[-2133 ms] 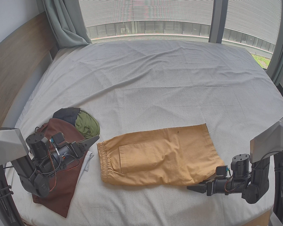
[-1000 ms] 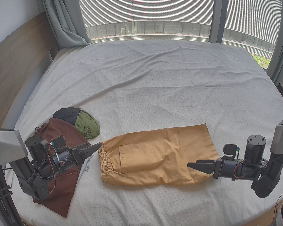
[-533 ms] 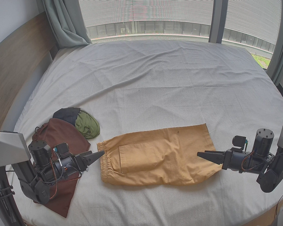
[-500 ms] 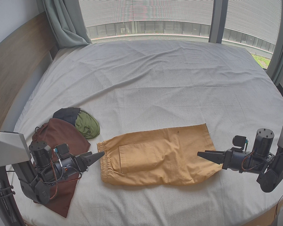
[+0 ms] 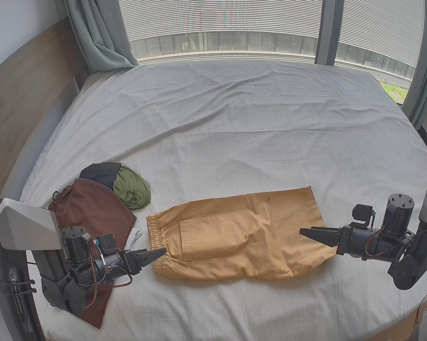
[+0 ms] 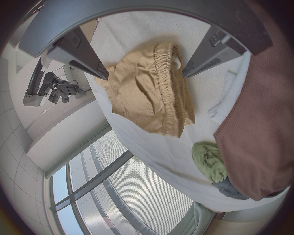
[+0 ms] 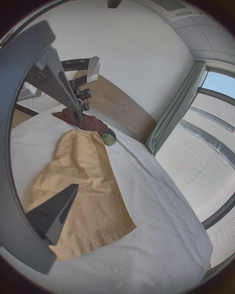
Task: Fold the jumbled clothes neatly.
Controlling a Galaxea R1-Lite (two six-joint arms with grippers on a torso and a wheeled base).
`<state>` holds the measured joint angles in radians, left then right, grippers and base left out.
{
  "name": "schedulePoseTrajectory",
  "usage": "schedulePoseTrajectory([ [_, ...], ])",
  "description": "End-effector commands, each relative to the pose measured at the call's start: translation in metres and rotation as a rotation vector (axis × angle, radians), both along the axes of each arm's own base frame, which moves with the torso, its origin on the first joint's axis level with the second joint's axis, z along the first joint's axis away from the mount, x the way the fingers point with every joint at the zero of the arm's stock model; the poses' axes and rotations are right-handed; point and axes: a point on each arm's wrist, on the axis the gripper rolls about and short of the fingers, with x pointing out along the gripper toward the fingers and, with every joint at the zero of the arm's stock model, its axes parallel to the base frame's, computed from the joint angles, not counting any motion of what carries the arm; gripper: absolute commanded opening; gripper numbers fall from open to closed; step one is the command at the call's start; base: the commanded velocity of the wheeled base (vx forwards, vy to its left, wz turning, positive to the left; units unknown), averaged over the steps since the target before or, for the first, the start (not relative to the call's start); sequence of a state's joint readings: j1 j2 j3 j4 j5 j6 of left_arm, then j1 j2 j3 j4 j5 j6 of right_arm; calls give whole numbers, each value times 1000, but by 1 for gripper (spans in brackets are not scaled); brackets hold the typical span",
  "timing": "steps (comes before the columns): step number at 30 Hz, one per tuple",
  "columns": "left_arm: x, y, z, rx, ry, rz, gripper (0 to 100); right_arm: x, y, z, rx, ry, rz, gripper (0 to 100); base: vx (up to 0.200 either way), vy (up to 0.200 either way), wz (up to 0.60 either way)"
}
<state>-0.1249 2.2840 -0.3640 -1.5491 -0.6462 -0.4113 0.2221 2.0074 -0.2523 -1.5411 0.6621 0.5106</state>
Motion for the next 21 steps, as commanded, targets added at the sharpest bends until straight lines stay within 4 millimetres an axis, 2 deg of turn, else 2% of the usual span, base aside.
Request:
schedulePoseTrajectory([
  [1, 0, 0, -20, 10, 61, -2, 100, 0, 0, -1, 0, 2, 1, 100, 0, 0, 0],
  [15, -4, -16, -50, 32, 155, -39, 100, 1, -5, -1, 0, 1, -2, 100, 0, 0, 0],
  [21, -6, -22, -55, 26, 185, -50, 100, 1, -4, -1, 0, 3, 0, 100, 0, 0, 0],
])
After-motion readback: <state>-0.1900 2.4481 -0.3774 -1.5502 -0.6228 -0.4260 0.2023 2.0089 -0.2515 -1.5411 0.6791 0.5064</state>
